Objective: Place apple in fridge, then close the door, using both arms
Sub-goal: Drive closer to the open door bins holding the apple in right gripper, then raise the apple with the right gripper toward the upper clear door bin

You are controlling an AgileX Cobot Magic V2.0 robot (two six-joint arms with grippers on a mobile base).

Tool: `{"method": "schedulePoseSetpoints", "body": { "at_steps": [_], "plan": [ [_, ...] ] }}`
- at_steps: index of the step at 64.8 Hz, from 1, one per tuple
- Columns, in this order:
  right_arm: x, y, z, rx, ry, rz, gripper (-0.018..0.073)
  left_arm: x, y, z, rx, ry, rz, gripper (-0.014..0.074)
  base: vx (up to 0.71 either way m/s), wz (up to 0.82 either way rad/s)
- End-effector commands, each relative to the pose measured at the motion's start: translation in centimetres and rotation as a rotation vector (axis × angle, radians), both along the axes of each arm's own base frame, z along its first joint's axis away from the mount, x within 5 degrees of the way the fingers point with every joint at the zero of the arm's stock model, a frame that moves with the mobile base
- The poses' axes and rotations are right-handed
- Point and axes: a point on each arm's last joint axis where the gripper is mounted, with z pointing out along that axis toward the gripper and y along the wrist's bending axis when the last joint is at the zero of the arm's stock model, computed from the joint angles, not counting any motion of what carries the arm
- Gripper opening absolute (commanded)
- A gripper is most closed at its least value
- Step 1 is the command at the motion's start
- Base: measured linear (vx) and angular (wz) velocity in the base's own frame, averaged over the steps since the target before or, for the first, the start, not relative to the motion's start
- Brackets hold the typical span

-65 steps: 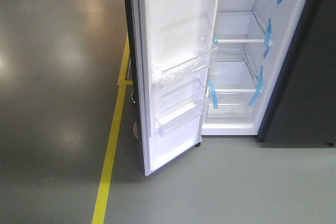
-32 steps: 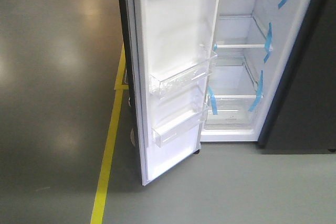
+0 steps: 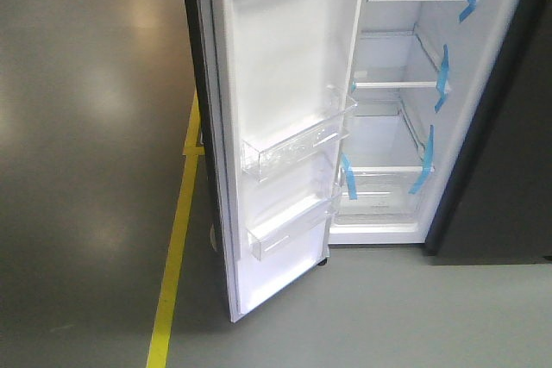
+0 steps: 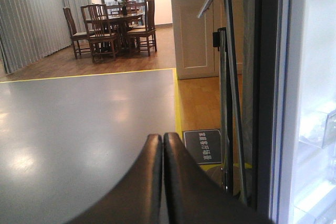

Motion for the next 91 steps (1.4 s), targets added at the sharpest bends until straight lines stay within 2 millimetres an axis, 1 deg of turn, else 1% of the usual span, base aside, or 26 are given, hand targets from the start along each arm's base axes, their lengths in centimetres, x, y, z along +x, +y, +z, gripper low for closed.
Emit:
{"method": "schedulePoseSetpoints", "body": {
  "at_steps": [1, 91],
  "plan": [
    [-0.19, -0.04, 1.48, 0.024, -0.109, -0.016, 0.0043, -0.01, -0.09, -0.24, -0.011, -0.059, -0.012, -0.0006, 0.11, -0.02],
    [-0.19, -0.04, 1.48, 0.024, -0.109, -0.016, 0.0043, -0.01, -0.09, -0.24, -0.011, -0.059, -0.012, -0.0006, 0.09, 0.01]
  ]
}}
